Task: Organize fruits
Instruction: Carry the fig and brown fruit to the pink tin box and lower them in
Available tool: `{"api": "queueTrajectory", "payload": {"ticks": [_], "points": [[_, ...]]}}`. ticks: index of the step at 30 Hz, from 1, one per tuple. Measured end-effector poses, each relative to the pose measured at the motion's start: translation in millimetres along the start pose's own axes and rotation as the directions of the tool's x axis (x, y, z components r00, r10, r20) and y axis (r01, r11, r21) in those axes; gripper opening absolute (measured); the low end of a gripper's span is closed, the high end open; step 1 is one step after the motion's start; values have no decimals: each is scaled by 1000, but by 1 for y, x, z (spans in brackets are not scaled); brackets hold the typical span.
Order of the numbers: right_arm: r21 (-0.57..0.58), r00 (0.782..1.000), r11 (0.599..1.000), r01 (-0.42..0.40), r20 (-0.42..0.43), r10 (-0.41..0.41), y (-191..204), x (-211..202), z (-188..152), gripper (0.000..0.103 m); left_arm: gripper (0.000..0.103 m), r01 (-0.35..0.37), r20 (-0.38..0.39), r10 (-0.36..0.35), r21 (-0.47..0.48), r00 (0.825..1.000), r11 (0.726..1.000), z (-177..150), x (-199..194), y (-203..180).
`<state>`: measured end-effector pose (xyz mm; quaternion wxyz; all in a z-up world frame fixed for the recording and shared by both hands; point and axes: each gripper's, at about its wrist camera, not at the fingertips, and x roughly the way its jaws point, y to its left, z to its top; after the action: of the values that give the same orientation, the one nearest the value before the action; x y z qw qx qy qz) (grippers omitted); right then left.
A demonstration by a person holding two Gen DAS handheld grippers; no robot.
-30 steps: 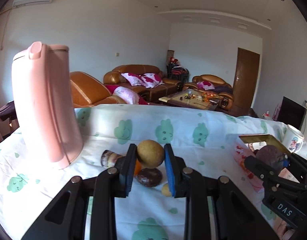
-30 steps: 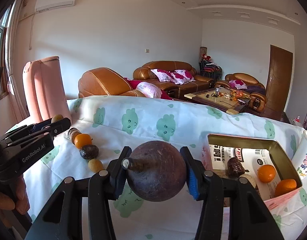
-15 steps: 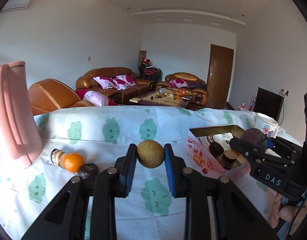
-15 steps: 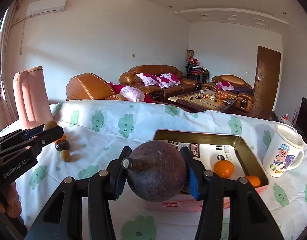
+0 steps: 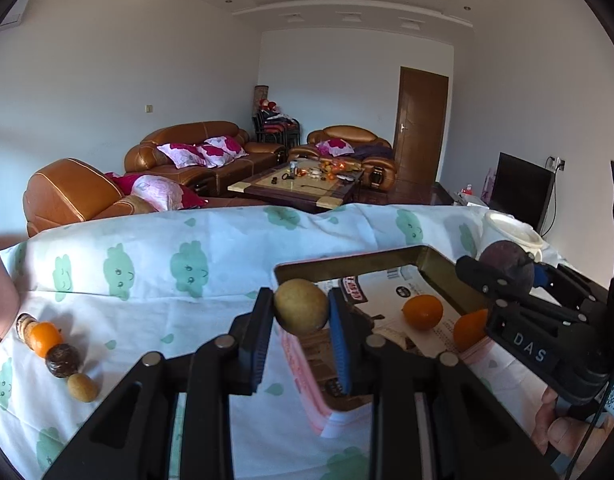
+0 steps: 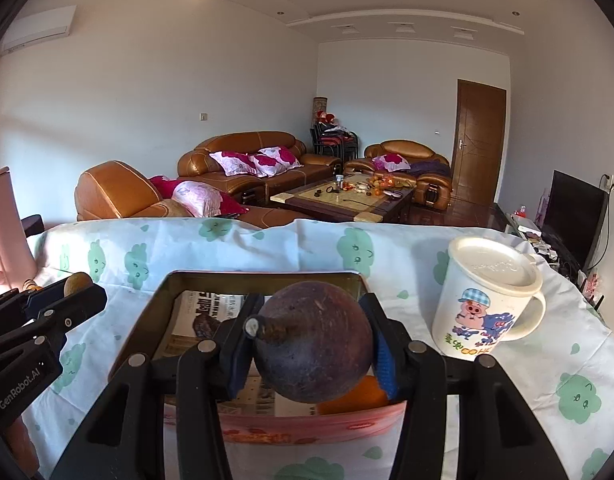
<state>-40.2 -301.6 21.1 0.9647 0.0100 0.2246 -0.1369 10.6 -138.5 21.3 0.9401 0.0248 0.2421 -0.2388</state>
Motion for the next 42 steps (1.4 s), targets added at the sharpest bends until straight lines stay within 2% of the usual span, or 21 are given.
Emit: {"api": "queueTrajectory", "payload": {"ticks": [8, 14, 22, 28, 34, 37, 39, 40, 41, 42], "points": [[25, 997, 999, 37, -70, -35, -20, 17, 0, 52, 29, 50, -41, -50, 7, 998, 999, 9, 29, -34], [12, 993, 999, 32, -111, -30, -20, 30, 0, 52, 29, 42, -88, -42, 3, 995, 999, 8, 45, -39], [14, 988, 1000, -17, -154, 19, -19, 40, 0, 52, 29, 29, -110, -29, -3, 993, 1000, 7, 50, -38], [-11, 985, 997, -72, -155, 70, -12, 40, 0, 52, 29, 27, -117, -28, -12, 993, 1000, 7, 49, -36], [29, 982, 992, -122, -140, 125, -15, 39, 0, 54, 30, 35, -116, -39, -31, 992, 999, 5, 45, -33], [76, 978, 985, -155, -127, 164, -22, 38, 1, 55, 48, 29, -124, -35, -53, 992, 998, 8, 39, -28], [126, 975, 976, -177, -114, 192, -29, 36, 1, 55, 79, 8, -118, -18, -86, 993, 996, 9, 34, -20], [152, 974, 971, -186, -102, 203, -33, 34, 2, 55, 87, -7, -107, -4, -105, 994, 994, 9, 29, -16], [174, 974, 965, -194, -85, 211, -37, 32, 2, 59, 100, -22, -94, 11, -122, 995, 992, 10, 25, -12], [194, 975, 961, -198, -64, 214, -40, 29, 3, 67, 103, -33, -82, 22, -136, 996, 990, 10, 21, -9]]}}
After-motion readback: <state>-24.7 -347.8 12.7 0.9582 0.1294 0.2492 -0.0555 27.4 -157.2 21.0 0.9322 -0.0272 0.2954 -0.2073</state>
